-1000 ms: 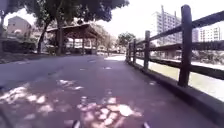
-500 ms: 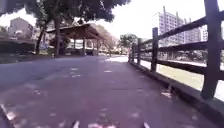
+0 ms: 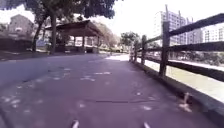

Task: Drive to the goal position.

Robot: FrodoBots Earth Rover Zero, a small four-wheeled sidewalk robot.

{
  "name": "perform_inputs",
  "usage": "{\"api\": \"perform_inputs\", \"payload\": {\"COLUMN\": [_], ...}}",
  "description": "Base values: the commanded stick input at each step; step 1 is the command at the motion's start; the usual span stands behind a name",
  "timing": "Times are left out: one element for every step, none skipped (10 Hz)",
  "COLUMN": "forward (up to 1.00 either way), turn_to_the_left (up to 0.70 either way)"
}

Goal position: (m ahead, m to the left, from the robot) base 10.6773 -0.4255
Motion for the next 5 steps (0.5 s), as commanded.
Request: {"api": "perform_inputs", "payload": {"forward": [1.0, 1.0, 1.0, 1.0, 1.0], "turn_to_the_left": [0.0, 0.0, 0.0, 0.0, 0.0]}}
